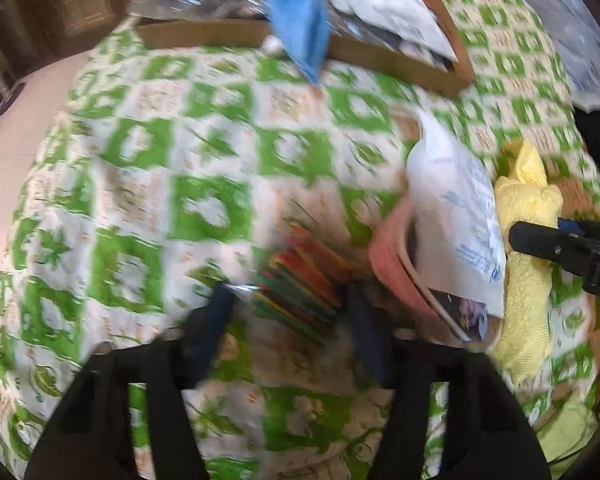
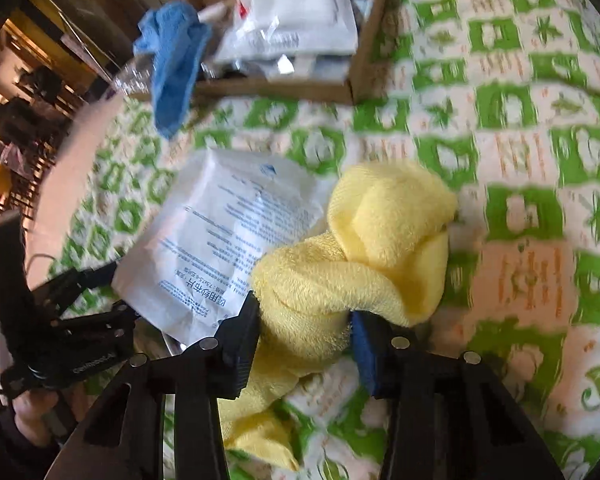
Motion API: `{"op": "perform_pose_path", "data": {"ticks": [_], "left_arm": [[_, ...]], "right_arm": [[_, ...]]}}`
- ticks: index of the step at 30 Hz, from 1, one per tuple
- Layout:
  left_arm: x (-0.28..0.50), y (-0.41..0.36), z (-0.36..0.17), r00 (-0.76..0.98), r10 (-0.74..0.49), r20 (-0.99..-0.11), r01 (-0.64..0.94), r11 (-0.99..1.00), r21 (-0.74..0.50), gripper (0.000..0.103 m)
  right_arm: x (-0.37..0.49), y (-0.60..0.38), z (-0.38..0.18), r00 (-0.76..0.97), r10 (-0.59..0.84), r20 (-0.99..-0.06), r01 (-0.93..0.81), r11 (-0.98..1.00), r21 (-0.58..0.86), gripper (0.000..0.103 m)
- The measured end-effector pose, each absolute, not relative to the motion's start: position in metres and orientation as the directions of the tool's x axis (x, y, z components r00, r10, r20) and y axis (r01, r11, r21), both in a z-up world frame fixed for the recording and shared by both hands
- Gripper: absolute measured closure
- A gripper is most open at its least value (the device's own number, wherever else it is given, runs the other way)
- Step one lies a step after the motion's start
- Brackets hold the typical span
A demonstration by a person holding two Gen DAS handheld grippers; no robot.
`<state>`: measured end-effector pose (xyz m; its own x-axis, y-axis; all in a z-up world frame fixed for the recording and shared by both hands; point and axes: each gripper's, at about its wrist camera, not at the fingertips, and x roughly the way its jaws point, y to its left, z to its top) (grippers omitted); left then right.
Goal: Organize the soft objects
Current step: 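Grasp the coloured-stick bag with left tool while right tool grasps the yellow towel, then lift the stick bag with left tool while right tool lifts the yellow towel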
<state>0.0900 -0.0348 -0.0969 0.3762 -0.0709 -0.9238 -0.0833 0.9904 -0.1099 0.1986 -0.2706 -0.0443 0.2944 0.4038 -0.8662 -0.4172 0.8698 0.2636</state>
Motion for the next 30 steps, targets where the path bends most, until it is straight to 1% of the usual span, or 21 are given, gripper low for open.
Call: {"op": "perform_pose_path", "data": {"ticks": [1,4,7,10,11,12,14,17,21,24,26,28,30], "left_arm": [[0.090,-0.025,-0.095,0.387,-0.070,-0.919,-0.116,0.985,-0.124,0.066],[0.089,0.001,-0.095,0.402,-0.114,-0.908,-0.200,0.957,-0.209,0.066],[0.087,0.017,-0.092,0.428,-0.155,-0.891,-0.242,0.929,-0.278,0.066],[0.085,0.024,-0.090,0.445,-0.170,-0.879,-0.261,0.915,-0.309,0.066],[0.085,0.025,-0.090,0.449,-0.173,-0.877,-0.262,0.913,-0.314,0.063],[0.086,0.024,-0.090,0.453,-0.178,-0.874,-0.259,0.911,-0.320,0.061],[0.084,0.030,-0.089,0.456,-0.183,-0.871,-0.252,0.912,-0.323,0.053],[0.090,0.019,-0.092,0.442,-0.175,-0.880,-0.247,0.919,-0.307,0.049],[0.093,0.000,-0.097,0.427,-0.137,-0.894,-0.233,0.938,-0.255,0.049],[0.104,-0.013,-0.102,0.418,-0.066,-0.906,-0.206,0.965,-0.165,0.049],[0.111,-0.027,-0.105,0.413,0.004,-0.911,-0.172,0.982,-0.073,0.049],[0.112,-0.033,-0.105,0.420,0.037,-0.907,-0.154,0.988,-0.031,0.050],[0.113,-0.032,-0.105,0.430,0.031,-0.902,-0.157,0.987,-0.041,0.058]], "right_arm": [[0.202,-0.268,-0.040,0.317,0.406,-0.857,-0.419,0.871,0.257,0.062],[0.209,-0.268,-0.030,0.373,0.400,-0.837,-0.407,0.881,0.239,0.062],[0.214,-0.270,-0.024,0.435,0.361,-0.825,-0.394,0.900,0.186,0.062],[0.219,-0.274,-0.031,0.427,0.379,-0.821,-0.377,0.900,0.220,0.058],[0.219,-0.275,-0.038,0.418,0.392,-0.820,-0.362,0.899,0.245,0.055],[0.219,-0.278,-0.044,0.408,0.400,-0.821,-0.349,0.899,0.265,0.049],[0.222,-0.283,-0.054,0.389,0.394,-0.833,-0.323,0.905,0.277,0.045],[0.220,-0.285,-0.054,0.375,0.399,-0.837,-0.309,0.905,0.293,0.043],[0.215,-0.284,-0.056,0.334,0.393,-0.857,-0.285,0.908,0.306,0.042],[0.217,-0.285,-0.065,0.297,0.404,-0.865,-0.263,0.906,0.333,0.041],[0.223,-0.287,-0.068,0.295,0.404,-0.866,-0.258,0.906,0.335,0.042],[0.226,-0.287,-0.070,0.298,0.407,-0.864,-0.262,0.905,0.336,0.043],[0.229,-0.287,-0.072,0.305,0.415,-0.857,-0.265,0.902,0.342,0.059]]}}
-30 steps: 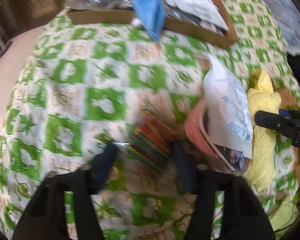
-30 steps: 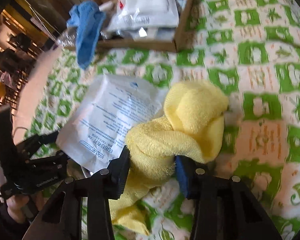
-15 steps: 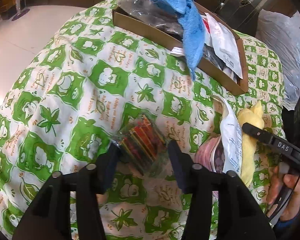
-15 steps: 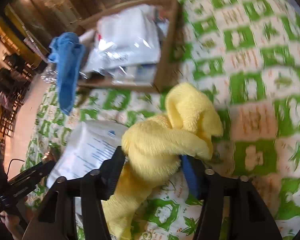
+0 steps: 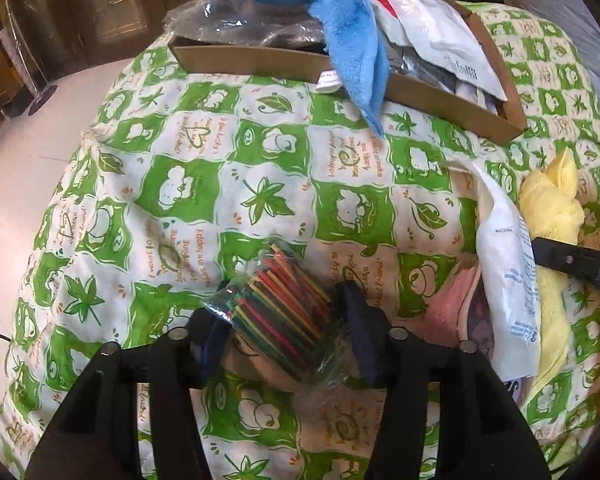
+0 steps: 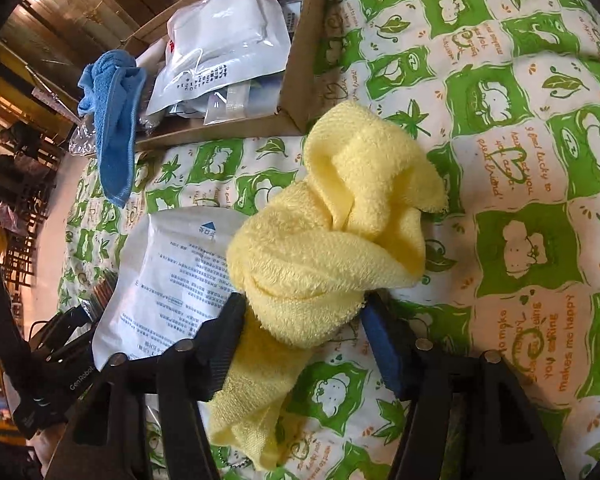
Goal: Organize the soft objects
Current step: 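Lift the stick bag with left tool while right tool lifts the yellow towel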
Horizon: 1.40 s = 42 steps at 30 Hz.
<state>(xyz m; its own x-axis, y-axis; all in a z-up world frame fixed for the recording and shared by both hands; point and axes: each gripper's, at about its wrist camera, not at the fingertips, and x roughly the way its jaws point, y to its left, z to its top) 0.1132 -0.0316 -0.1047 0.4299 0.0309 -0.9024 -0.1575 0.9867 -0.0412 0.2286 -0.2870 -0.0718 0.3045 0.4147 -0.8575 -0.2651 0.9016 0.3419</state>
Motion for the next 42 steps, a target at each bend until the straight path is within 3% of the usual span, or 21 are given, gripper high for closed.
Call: {"op": "perform_pose_path", "data": {"ticks": [1,5,12,18,21,25,28,30,32,35,42], "left_arm": [[0.112,-0.027,-0.103,0.436,0.020,-0.900,-0.168,0.984,-0.059,0.065],[0.104,-0.003,-0.099,0.454,-0.037,-0.890,-0.198,0.970,-0.141,0.075],[0.091,0.007,-0.074,0.557,-0.135,-0.819,-0.146,0.955,-0.257,0.076],[0.099,0.011,-0.098,0.437,-0.140,-0.889,-0.178,0.955,-0.238,0.076],[0.097,0.012,-0.101,0.422,-0.156,-0.893,-0.179,0.951,-0.250,0.070],[0.097,0.014,-0.104,0.407,-0.203,-0.891,-0.148,0.947,-0.284,0.049],[0.104,-0.003,-0.109,0.400,-0.174,-0.900,-0.124,0.962,-0.242,0.047],[0.108,-0.014,-0.109,0.408,-0.153,-0.900,-0.125,0.967,-0.221,0.051],[0.107,-0.014,-0.107,0.419,-0.137,-0.897,-0.146,0.966,-0.215,0.069],[0.103,-0.006,-0.106,0.436,-0.150,-0.887,-0.180,0.951,-0.250,0.078],[0.098,-0.008,-0.091,0.487,-0.184,-0.854,-0.138,0.949,-0.284,0.079]], "right_arm": [[0.230,-0.289,-0.073,0.304,0.421,-0.855,-0.260,0.900,0.351,0.066],[0.223,-0.291,-0.068,0.366,0.416,-0.832,-0.278,0.902,0.329,0.068],[0.200,-0.286,-0.038,0.542,0.317,-0.778,-0.328,0.932,0.152,0.069],[0.203,-0.278,-0.056,0.476,0.286,-0.832,-0.312,0.939,0.144,0.068],[0.209,-0.275,-0.062,0.446,0.282,-0.849,-0.309,0.939,0.149,0.066],[0.218,-0.275,-0.071,0.403,0.288,-0.868,-0.295,0.939,0.175,0.065],[0.221,-0.276,-0.070,0.409,0.299,-0.862,-0.295,0.937,0.186,0.067],[0.219,-0.278,-0.068,0.422,0.311,-0.852,-0.298,0.935,0.194,0.070],[0.216,-0.282,-0.064,0.439,0.326,-0.837,-0.298,0.932,0.207,0.072],[0.211,-0.291,-0.056,0.458,0.350,-0.817,-0.300,0.926,0.228,0.074],[0.198,-0.311,-0.039,0.470,0.437,-0.767,-0.309,0.895,0.321,0.075]]}}
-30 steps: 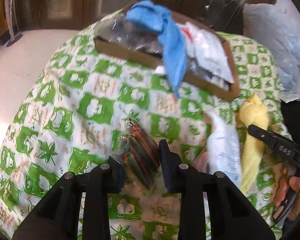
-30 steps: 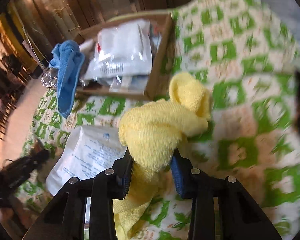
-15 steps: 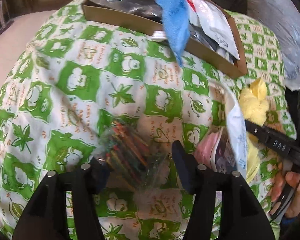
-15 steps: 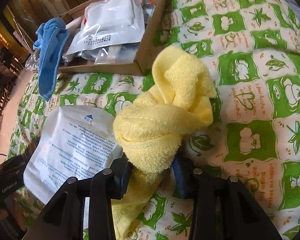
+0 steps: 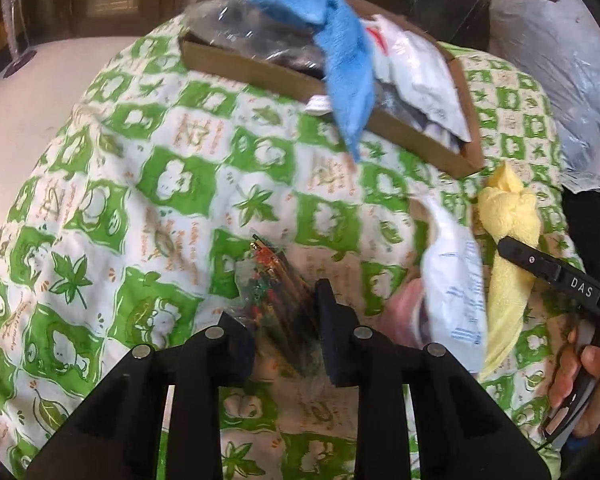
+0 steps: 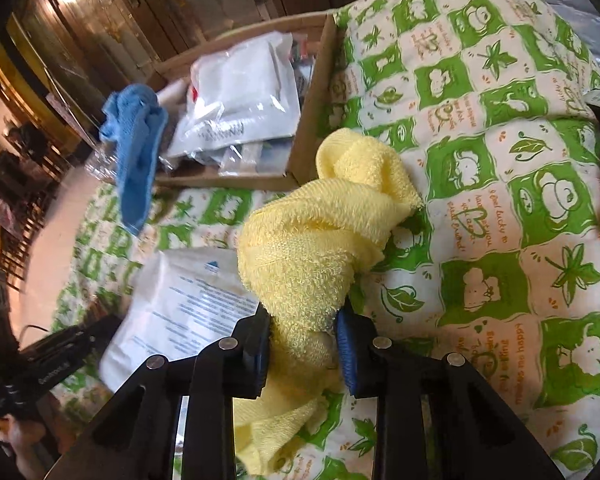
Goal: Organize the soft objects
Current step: 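Lift the stick bag with left tool while right tool lifts the yellow towel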
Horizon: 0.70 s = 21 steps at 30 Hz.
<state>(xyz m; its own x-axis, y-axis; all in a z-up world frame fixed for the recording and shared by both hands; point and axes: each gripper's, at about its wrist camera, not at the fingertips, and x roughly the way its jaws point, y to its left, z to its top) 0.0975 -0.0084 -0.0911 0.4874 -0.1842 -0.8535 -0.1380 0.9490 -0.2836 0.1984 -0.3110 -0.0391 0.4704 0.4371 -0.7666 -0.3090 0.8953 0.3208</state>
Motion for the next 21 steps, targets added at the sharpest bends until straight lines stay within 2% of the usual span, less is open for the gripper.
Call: {"op": "perform_pose_path", "data": {"ticks": [10,21], "left_arm": [[0.095,0.013,-0.076,0.514,-0.217,-0.830,-0.125,0.938,-0.323,0.079],[0.099,0.021,-0.058,0.513,-0.247,-0.822,-0.099,0.934,-0.343,0.079]], "right_arm": [[0.198,-0.329,-0.032,0.467,0.501,-0.729,-0.297,0.865,0.404,0.075],[0.208,-0.332,-0.016,0.489,0.493,-0.720,-0.306,0.869,0.388,0.075]]}}
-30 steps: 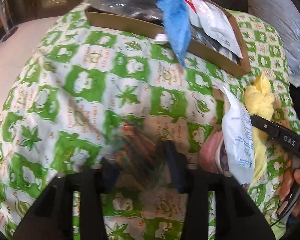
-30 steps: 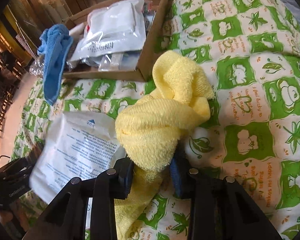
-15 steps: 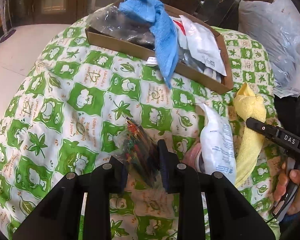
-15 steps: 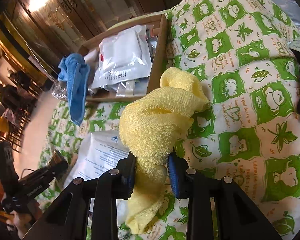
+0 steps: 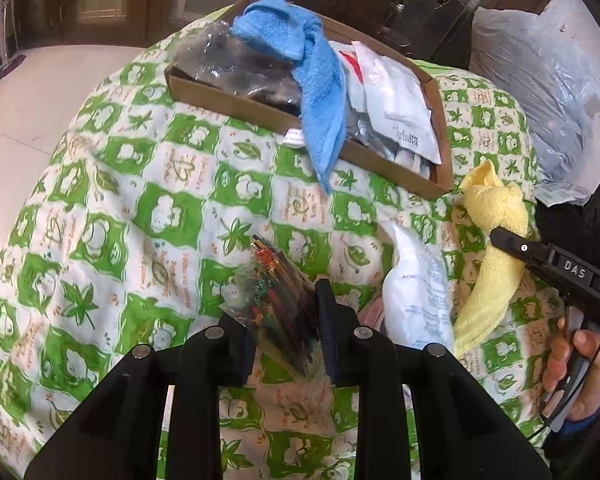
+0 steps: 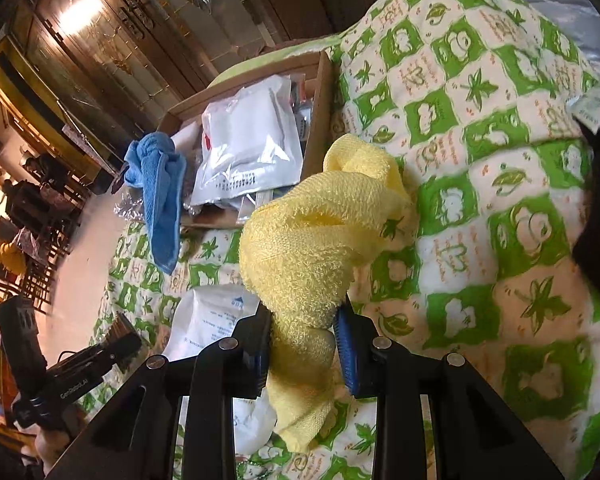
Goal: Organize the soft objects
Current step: 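Lift the stick bag with left tool while right tool lifts the yellow towel, then lower the stick bag into the tray with left tool while right tool drops the yellow towel there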
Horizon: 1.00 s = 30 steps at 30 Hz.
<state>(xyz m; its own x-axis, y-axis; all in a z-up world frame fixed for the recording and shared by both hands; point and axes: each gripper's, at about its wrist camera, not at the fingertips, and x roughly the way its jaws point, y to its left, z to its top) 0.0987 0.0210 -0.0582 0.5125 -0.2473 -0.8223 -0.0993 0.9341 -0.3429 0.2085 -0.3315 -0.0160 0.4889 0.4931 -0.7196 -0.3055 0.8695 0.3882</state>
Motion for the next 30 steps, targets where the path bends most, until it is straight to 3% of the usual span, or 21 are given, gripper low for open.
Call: {"op": "perform_pose_path", "data": {"ticks": [9,17,30], "left_arm": [[0.138,0.027,-0.030,0.522,-0.255,-0.814,-0.066,0.939,-0.337,0.079],[0.197,0.042,-0.022,0.515,-0.189,-0.836,-0.076,0.961,-0.265,0.079],[0.244,0.066,-0.031,0.504,-0.157,-0.849,-0.102,0.965,-0.239,0.079]], "right_arm": [[0.225,-0.323,0.007,0.497,0.503,-0.708,-0.336,0.863,0.377,0.075],[0.251,-0.295,0.036,0.463,0.568,-0.680,-0.391,0.820,0.419,0.075],[0.301,-0.216,0.079,0.497,0.542,-0.678,-0.526,0.809,0.261,0.075]]}}
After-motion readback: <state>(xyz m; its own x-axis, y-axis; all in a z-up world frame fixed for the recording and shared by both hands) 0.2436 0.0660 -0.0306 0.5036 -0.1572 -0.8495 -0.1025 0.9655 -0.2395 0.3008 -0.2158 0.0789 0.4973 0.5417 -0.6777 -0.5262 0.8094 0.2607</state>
